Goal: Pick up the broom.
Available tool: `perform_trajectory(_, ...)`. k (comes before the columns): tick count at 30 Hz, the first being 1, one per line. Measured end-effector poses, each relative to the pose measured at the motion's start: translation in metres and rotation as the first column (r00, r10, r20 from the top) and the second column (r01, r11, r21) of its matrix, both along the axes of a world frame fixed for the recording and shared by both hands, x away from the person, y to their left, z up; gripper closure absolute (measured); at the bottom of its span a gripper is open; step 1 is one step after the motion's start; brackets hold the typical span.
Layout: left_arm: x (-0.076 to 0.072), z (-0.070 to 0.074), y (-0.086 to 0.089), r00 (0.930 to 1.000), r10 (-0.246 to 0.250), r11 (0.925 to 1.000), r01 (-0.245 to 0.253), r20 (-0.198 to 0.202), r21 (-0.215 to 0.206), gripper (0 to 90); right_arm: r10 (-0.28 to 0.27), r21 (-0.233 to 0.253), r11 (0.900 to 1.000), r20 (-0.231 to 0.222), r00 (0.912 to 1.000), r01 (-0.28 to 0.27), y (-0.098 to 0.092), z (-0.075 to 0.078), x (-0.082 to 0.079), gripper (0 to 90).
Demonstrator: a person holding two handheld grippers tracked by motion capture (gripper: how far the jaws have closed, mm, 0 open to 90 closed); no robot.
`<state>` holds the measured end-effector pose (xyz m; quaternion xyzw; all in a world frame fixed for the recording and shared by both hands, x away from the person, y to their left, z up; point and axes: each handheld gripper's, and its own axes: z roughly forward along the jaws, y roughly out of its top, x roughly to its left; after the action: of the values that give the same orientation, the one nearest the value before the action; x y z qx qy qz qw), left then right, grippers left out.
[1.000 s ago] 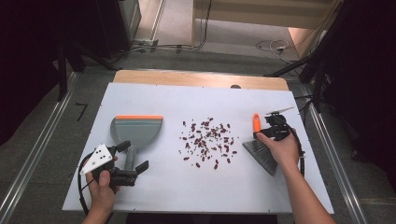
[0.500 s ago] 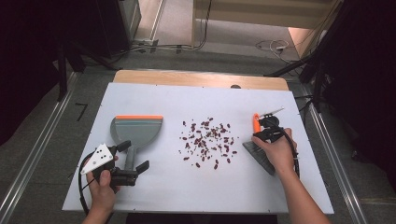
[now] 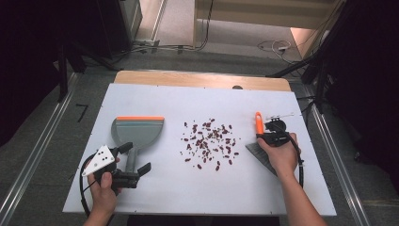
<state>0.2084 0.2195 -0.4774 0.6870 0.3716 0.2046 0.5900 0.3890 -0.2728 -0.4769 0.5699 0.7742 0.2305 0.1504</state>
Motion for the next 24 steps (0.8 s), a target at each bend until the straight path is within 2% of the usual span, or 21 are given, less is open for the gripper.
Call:
perform_trajectory(1,0.000,0.000,0.000,1.0000,0.000,1.0000,0.000,0.000,0.000,0.7,0.000,0.000,1.000,0.000,1.0000,0.000,0.000,0.000,0.000,67.5)
perform_trajectory(2,0.001,0.000,0.001,1.0000,0.001,1.0000,-0.001,0.000,0.003,0.7,0.013,0.023,1.000,0.039,0.9992,-0.014,-0.002,0.003,-0.005,67.5)
perform_trajectory(3,0.001,0.000,0.001,1.0000,0.001,1.0000,-0.001,0.000,0.003,0.7,0.003,0.034,0.999,0.061,0.9982,-0.005,-0.003,0.004,-0.009,67.6)
perform_trajectory(4,0.001,0.000,0.001,1.0000,0.001,1.0000,-0.001,0.000,0.000,0.7,0.003,0.034,0.999,0.061,0.9982,-0.005,-0.003,0.004,-0.009,67.6)
perform_trajectory(6,0.000,0.000,0.002,1.0000,0.002,1.0000,-0.002,0.000,0.005,0.7,0.016,0.063,0.998,0.113,0.9935,-0.023,-0.007,0.007,-0.016,67.7)
perform_trajectory(7,0.000,0.000,0.002,1.0000,0.001,1.0000,-0.001,0.001,0.005,0.7,0.026,0.097,0.994,0.166,0.9857,-0.043,-0.011,0.009,-0.023,67.8)
perform_trajectory(8,0.000,0.000,0.001,1.0000,0.001,1.0000,-0.001,0.001,0.005,0.7,0.023,0.094,0.995,0.194,0.9806,-0.042,-0.013,0.010,-0.027,67.8)
perform_trajectory(9,0.000,0.000,0.001,1.0000,0.000,1.0000,0.000,0.002,0.005,0.7,0.023,0.094,0.995,0.194,0.9806,-0.042,-0.013,0.010,-0.027,67.8)
perform_trajectory(10,0.000,0.000,0.000,1.0000,-0.001,1.0000,0.001,0.002,0.004,0.7,0.007,0.117,0.993,0.242,0.9702,-0.037,-0.017,0.011,-0.035,67.9)
perform_trajectory(13,-0.001,0.001,-0.002,1.0000,-0.004,1.0000,0.004,0.004,0.008,0.7,-0.014,0.170,0.985,0.315,0.9488,-0.042,-0.024,0.014,-0.047,68.0)
perform_trajectory(14,-0.001,0.001,-0.002,1.0000,-0.004,1.0000,0.004,0.004,0.008,0.7,-0.014,0.170,0.985,0.315,0.9488,-0.042,-0.024,0.014,-0.047,68.0)
perform_trajectory(15,-0.001,0.001,-0.003,1.0000,-0.007,0.9999,0.007,0.005,0.008,0.7,-0.028,0.197,0.979,0.356,0.9340,-0.046,-0.028,0.016,-0.054,68.1)
perform_trajectory(16,-0.002,0.002,-0.004,0.9999,-0.008,0.9999,0.008,0.007,0.010,0.7,-0.030,0.216,0.975,0.382,0.9237,-0.058,-0.030,0.017,-0.058,68.1)
perform_trajectory(17,-0.002,0.003,-0.005,0.9999,-0.013,0.9999,0.013,0.009,0.012,0.7,-0.030,0.216,0.975,0.382,0.9237,-0.058,-0.030,0.017,-0.058,68.1)
perform_trajectory(18,-0.003,0.004,-0.006,0.9998,-0.017,0.9998,0.017,0.011,0.014,0.7,-0.045,0.228,0.972,0.418,0.9075,-0.057,-0.033,0.019,-0.066,68.2)
perform_trajectory(19,-0.004,0.004,-0.007,0.9997,-0.020,0.9997,0.020,0.015,0.014,0.7,-0.053,0.244,0.968,0.433,0.8999,-0.061,-0.035,0.019,-0.068,68.2)
perform_trajectory(21,-0.005,0.006,-0.011,0.9995,-0.024,0.9996,0.023,0.021,0.016,0.8,-0.060,0.234,0.971,0.456,0.8880,-0.055,-0.037,0.022,-0.071,68.4)
perform_trajectory(22,-0.005,0.006,-0.011,0.9995,-0.024,0.9996,0.023,0.021,0.016,0.8,-0.064,0.242,0.969,0.473,0.8785,-0.059,-0.038,0.023,-0.073,68.4)
perform_trajectory(24,-0.005,0.007,-0.013,0.9995,-0.022,0.9995,0.021,0.023,0.024,0.7,-0.076,0.262,0.963,0.494,0.8661,-0.065,-0.040,0.025,-0.076,68.5)
